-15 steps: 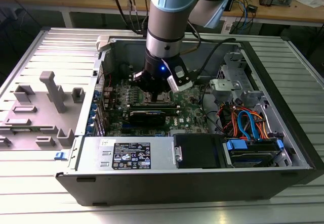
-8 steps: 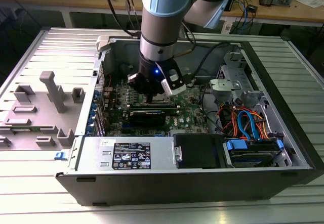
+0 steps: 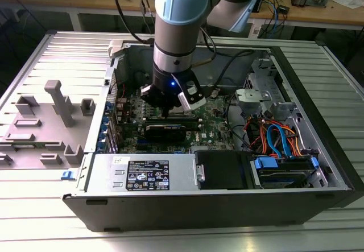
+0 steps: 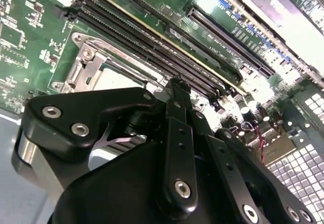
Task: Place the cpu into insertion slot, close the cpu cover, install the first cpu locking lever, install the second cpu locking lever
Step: 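Install the second cpu locking lever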
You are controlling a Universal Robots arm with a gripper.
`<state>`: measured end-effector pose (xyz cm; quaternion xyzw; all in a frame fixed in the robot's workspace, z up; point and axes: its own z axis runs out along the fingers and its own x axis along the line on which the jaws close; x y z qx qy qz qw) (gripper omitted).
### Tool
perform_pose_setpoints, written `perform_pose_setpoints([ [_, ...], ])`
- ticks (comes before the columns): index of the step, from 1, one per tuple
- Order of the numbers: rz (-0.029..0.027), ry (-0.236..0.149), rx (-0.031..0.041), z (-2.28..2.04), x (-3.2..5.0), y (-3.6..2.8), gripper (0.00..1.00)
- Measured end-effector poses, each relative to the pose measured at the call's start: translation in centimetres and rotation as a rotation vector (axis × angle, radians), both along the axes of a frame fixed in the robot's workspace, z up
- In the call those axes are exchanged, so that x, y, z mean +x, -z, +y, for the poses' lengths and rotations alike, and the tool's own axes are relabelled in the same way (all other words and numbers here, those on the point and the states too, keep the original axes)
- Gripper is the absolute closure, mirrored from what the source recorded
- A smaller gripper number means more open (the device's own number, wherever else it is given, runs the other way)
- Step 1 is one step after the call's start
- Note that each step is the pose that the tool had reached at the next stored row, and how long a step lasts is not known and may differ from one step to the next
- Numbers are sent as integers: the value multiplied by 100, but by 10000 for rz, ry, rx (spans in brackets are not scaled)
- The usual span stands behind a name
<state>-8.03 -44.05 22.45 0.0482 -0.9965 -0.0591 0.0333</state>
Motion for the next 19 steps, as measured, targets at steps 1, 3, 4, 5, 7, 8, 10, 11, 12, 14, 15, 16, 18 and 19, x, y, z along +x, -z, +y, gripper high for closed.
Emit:
perform_pose_setpoints([
  [1,1,-5,-1,-4,-12,10,89],
  [3,1,-9,-3,-5,-22,28,89],
  [4,-3,-16,6,-5,-26,44,89],
  [5,-6,-21,13,-5,-30,56,89],
  [7,-17,-31,25,-5,-48,83,89],
  [8,-22,-33,38,-6,-60,88,89],
  [10,-29,-35,66,-5,-82,97,89],
  [11,-30,-35,67,-5,-82,97,89],
  [12,-31,-35,67,-5,-82,97,89],
  [14,-31,-35,68,-5,-82,98,89],
  [15,-32,-35,68,-5,-82,99,89],
  [16,-41,-36,69,-5,-83,100,89],
  [18,-108,-35,82,-5,-94,110,89],
  [19,-129,-35,90,-5,-100,116,89],
])
